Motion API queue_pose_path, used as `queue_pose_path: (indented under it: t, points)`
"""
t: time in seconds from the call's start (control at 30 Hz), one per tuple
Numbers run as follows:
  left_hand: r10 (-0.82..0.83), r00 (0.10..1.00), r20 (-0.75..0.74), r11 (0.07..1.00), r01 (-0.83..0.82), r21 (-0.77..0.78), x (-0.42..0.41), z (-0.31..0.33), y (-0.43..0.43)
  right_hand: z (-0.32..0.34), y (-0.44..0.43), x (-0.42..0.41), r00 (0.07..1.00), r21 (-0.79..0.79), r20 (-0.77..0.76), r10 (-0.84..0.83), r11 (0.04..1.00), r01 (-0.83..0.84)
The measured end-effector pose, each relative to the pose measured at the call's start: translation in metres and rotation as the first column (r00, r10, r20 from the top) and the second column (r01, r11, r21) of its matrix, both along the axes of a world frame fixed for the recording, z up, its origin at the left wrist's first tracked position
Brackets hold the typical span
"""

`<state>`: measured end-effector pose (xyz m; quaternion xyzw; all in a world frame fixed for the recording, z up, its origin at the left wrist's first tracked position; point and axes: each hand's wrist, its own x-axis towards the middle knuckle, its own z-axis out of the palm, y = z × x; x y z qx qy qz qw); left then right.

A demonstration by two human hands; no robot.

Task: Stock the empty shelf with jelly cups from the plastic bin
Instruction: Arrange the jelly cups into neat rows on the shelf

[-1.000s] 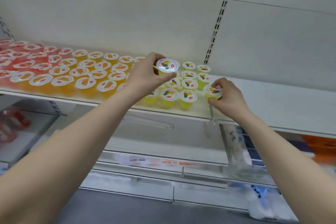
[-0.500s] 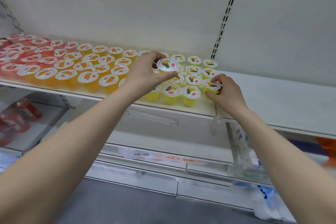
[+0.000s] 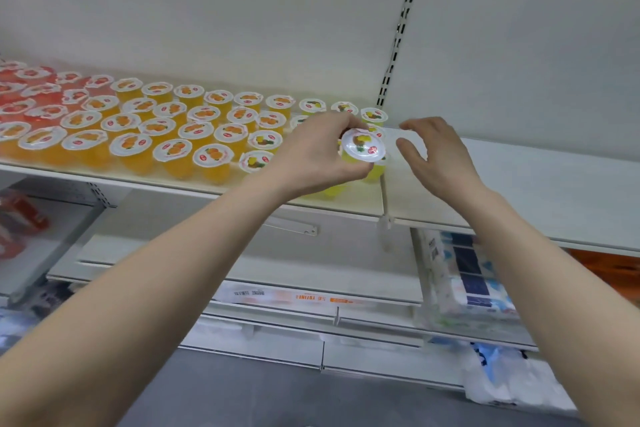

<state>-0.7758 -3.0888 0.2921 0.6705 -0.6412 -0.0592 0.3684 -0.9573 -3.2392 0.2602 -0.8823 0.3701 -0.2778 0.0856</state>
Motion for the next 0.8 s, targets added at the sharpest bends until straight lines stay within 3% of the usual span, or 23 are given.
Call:
queue_pose_path:
  t: [0.13, 0.4, 0.8]
  points:
    - [-0.038, 0.991, 0.125, 0.999, 0.033, 0.035, -0.017, -0.015, -0.015, 0.003, -0.008, -0.003, 1.000, -0.028, 0.012, -0.007, 1.000, 0.007]
    - [0.061, 0.901, 0.429, 0.994, -0.014, -0.112, -0.018, -0.053, -0.029, 0.002, -0.017, -0.001, 0.999, -0.033, -0.020, 0.026, 0.999, -0.027]
    - [0.122, 0.858, 0.500, 0.992, -0.101, -0.069, -0.011, -0.061, -0.028, 0.010, -0.022, 0.020, 0.995, -0.054, -0.019, 0.098, 0.994, -0.099]
